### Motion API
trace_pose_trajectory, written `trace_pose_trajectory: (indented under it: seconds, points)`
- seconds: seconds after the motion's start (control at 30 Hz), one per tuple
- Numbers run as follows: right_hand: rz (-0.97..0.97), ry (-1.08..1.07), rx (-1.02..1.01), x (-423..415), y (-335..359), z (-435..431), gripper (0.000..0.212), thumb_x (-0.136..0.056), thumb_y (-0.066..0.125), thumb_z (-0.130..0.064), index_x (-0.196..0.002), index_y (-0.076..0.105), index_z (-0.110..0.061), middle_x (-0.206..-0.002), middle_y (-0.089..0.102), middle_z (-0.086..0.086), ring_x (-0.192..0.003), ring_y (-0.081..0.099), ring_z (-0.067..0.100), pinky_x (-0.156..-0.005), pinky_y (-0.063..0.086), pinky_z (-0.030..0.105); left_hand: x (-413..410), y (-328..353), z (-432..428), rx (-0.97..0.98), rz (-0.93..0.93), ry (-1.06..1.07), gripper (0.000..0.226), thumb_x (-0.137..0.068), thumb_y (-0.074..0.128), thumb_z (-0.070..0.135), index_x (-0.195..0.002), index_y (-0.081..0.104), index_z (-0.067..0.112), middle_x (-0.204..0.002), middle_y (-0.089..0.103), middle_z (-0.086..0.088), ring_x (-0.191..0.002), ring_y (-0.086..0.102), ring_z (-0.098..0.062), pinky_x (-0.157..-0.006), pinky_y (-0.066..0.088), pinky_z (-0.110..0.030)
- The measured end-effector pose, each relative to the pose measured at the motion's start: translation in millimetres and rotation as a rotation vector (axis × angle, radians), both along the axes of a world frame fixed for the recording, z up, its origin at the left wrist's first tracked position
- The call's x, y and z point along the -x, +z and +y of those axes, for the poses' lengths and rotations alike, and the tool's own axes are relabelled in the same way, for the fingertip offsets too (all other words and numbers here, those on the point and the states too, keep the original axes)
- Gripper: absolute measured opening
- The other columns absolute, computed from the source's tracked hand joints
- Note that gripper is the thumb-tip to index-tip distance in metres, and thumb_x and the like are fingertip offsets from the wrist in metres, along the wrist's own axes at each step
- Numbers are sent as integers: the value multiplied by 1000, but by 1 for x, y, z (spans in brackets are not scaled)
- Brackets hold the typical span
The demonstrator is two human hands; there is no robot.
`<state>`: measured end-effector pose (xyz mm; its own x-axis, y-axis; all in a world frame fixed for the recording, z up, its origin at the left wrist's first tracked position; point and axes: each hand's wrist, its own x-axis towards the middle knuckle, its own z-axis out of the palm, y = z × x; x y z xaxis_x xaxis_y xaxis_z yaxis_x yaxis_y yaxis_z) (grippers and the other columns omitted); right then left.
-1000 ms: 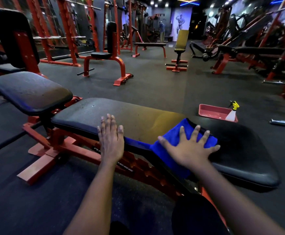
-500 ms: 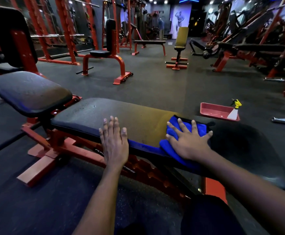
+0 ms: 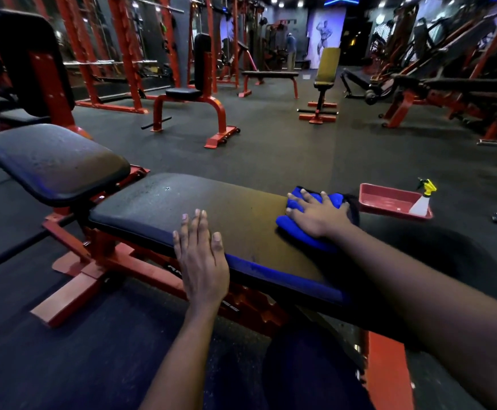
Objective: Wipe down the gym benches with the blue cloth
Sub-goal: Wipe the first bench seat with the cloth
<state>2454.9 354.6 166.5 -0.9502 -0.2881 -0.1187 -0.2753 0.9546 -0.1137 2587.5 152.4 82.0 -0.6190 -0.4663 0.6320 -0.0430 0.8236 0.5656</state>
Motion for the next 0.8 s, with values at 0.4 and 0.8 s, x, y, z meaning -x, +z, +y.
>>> trace_pose_trajectory:
  seconds: [0.4,0.8]
  points:
    - [-62,175,56,42,0,-10,54,-102,24,-56,-154,11,-48,-167,-1,-8,-154,4,24,-123,6,47,0,6,-21,-265,202,-124,58,-102,22,45,-148,40,15,-153,30,12,-145,14,6,-122,6,-29]
    - [-33,279,72,45,0,-15,49,-103,24,-53,-151,15,-53,-164,3,-19,-153,1,15,-123,4,50,21,10,-55,-205,101,58,65,-100,16,48,-146,44,12,-153,41,-6,-144,25,-10,-121,0,-24]
